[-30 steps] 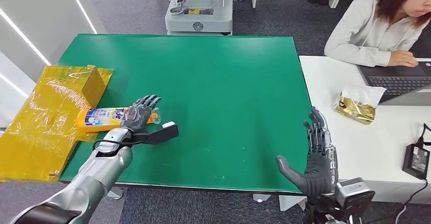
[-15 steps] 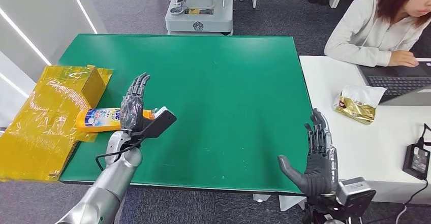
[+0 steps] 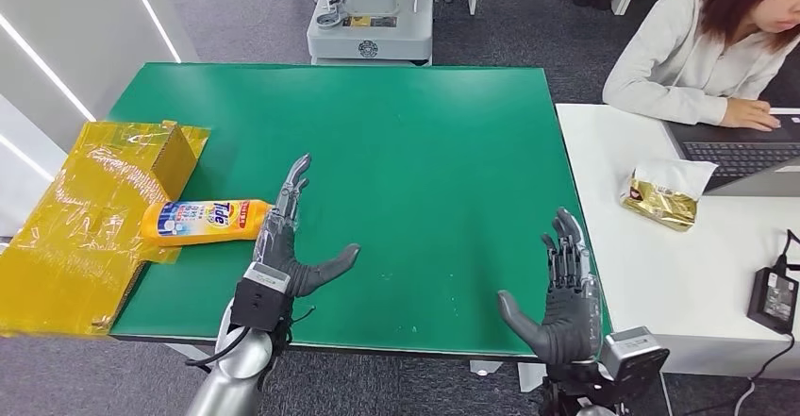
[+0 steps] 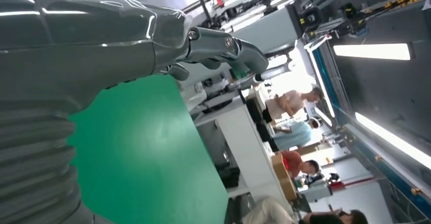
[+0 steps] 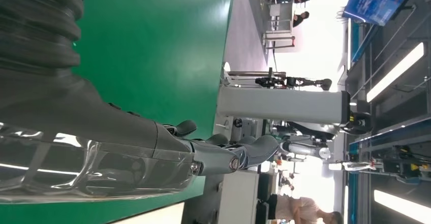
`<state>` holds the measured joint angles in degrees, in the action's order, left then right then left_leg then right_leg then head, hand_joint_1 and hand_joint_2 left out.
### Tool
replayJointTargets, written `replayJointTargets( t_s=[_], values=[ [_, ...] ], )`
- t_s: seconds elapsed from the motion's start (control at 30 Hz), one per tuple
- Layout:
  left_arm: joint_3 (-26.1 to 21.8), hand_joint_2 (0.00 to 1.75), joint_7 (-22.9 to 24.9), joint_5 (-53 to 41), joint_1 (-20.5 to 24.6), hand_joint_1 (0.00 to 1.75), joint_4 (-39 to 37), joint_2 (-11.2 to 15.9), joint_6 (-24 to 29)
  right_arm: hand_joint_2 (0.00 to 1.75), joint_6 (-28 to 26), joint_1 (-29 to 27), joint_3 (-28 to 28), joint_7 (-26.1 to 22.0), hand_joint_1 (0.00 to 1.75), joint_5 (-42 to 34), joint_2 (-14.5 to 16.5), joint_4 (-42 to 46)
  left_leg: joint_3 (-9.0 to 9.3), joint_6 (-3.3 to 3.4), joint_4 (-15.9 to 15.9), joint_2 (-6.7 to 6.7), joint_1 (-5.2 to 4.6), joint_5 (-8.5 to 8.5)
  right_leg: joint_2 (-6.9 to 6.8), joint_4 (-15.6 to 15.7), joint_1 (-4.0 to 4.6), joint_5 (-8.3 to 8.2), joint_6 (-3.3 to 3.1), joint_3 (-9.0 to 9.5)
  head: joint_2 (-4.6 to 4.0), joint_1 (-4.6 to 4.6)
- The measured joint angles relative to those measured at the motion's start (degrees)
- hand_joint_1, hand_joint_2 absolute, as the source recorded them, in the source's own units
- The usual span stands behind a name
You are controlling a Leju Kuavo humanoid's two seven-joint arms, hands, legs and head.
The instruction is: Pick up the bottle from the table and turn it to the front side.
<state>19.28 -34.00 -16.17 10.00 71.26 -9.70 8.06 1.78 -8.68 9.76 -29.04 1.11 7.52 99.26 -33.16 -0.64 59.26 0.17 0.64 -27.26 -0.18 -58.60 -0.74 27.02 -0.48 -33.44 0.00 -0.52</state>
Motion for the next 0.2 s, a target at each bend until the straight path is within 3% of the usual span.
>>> replayJointTargets(
  t_s=[0.2],
  values=[
    [1.5,1.75,0.1,0.5,-1.0,0.00,0.7,0.2,-0.3,1.75,-0.8,-0.6,1.0,-0.3,0.00,-1.2,0.0,-1.5,-0.01,0.00,0.0,-0.01,0.00,0.00,0.00,0.0,0.00,0.00,0.00,0.00,0.00,-0.01]
  ],
)
